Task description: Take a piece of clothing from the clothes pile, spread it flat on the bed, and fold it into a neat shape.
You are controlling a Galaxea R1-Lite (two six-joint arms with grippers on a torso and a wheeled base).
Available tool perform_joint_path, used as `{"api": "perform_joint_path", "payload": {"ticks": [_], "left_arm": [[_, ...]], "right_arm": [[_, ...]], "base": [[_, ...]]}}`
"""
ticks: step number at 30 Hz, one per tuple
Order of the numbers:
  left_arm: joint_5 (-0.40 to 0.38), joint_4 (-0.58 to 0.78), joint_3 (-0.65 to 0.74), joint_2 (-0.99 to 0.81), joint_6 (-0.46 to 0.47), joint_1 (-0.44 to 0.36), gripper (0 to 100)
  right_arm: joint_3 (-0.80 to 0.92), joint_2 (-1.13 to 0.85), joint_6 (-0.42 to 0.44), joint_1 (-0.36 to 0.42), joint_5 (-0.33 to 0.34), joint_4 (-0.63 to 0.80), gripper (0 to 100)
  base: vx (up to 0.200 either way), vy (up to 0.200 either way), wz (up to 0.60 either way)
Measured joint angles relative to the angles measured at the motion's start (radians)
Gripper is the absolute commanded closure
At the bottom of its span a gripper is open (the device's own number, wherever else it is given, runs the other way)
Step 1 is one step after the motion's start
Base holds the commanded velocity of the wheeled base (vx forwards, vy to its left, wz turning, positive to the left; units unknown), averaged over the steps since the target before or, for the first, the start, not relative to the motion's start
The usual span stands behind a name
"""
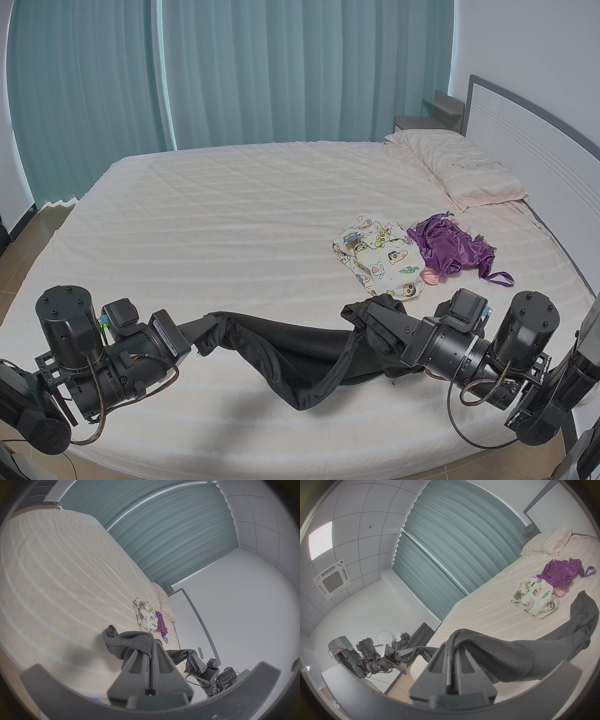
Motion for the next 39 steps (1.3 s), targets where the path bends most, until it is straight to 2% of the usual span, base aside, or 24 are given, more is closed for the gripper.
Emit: {"api": "perform_joint_path", "payload": {"ticks": [12, 24, 39], "left_arm": [[0.001, 0.0, 0.002, 0.003, 0.001, 0.0, 100], [0.0, 0.0, 0.002, 0.01, 0.002, 0.003, 100], [0.001, 0.0, 0.002, -0.003, 0.009, 0.002, 100]], "right_arm": [[0.009, -0.01, 0.0, 0.002, 0.001, 0.0, 100], [0.011, -0.007, 0.001, -0.013, 0.007, 0.0, 100], [0.037, -0.013, 0.004, -0.013, 0.035, 0.0, 100]], "base": [[0.0, 0.2, 0.0], [0.0, 0.0, 0.0], [-0.2, 0.0, 0.0]]}}
